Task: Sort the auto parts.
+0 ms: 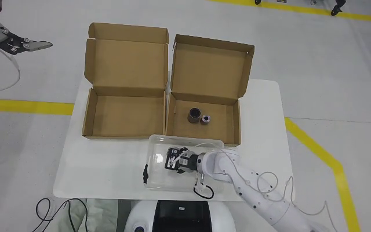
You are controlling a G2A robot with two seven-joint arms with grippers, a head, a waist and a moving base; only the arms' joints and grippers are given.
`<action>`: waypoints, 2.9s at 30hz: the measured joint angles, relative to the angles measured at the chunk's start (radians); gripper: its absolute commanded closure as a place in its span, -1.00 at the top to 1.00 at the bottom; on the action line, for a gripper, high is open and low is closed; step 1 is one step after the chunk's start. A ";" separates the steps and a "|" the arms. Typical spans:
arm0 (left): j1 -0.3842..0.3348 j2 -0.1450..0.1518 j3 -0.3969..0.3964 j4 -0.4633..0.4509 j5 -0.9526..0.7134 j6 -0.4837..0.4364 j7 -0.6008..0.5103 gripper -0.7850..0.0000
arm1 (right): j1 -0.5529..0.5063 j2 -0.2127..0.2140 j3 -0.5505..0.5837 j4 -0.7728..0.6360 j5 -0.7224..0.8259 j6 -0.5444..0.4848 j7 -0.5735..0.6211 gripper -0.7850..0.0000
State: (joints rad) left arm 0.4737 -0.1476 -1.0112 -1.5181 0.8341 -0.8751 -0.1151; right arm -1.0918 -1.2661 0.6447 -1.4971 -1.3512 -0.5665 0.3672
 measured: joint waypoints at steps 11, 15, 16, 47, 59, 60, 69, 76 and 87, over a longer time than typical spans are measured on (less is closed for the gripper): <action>0.000 0.000 0.000 0.000 0.000 0.000 0.000 1.00 | 0.012 -0.025 -0.031 0.025 -0.024 0.078 0.015 0.01; 0.000 0.000 0.000 0.000 0.000 0.000 0.000 1.00 | 0.015 -0.033 -0.041 0.022 -0.031 0.100 0.054 -0.04; 0.000 0.000 0.000 0.000 0.000 0.000 0.000 1.00 | 0.015 -0.035 -0.043 0.023 -0.030 0.103 0.060 -0.11; 0.000 0.000 0.000 0.000 0.000 0.000 0.000 1.00 | -0.101 0.002 0.088 -0.091 -0.101 0.062 -0.124 -1.00; 0.000 0.000 0.000 0.000 0.000 0.000 0.000 1.00 | -0.077 -0.004 0.091 -0.038 -0.090 0.029 -0.155 -1.00; 0.000 0.000 0.000 0.000 0.000 0.000 0.000 1.00 | -0.077 -0.002 0.095 -0.040 -0.095 0.022 -0.155 -0.99; 0.000 0.000 0.000 0.000 0.000 0.000 0.000 1.00 | -0.094 0.016 0.119 -0.110 -0.081 -0.088 0.003 -0.18; 0.000 0.000 0.000 0.000 0.000 0.000 0.000 1.00 | -0.098 0.016 0.101 -0.112 -0.084 -0.113 0.044 0.00; 0.000 0.000 0.000 0.000 0.000 0.000 0.000 1.00 | -0.064 -0.005 0.030 -0.068 -0.108 -0.096 0.094 0.15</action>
State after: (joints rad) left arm 0.4737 -0.1476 -1.0112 -1.5181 0.8341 -0.8751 -0.1151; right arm -1.1557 -1.2712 0.6743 -1.5648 -1.4590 -0.6629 0.4607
